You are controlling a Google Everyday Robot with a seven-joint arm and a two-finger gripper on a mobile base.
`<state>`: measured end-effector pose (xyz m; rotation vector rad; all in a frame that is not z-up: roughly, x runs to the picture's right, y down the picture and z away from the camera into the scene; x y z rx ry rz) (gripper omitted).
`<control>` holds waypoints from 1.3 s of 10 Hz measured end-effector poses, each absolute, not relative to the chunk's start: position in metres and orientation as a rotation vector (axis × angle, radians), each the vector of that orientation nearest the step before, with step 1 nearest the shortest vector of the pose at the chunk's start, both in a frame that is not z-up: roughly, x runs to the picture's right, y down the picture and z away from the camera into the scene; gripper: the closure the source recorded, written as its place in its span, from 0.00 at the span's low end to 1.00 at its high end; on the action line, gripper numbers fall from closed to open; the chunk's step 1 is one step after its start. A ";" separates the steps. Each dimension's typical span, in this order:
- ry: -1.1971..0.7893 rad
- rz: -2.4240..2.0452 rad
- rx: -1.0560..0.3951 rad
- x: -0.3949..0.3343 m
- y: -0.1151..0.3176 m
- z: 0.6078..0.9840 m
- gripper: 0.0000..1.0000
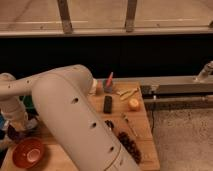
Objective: Wipe purple bowl with towel
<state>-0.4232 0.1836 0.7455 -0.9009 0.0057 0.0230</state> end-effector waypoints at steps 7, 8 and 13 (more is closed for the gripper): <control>-0.037 -0.094 -0.908 -0.470 0.209 0.724 1.00; -0.033 -0.089 -0.906 -0.467 0.218 0.715 1.00; -0.027 -0.025 -0.901 -0.437 0.207 0.715 1.00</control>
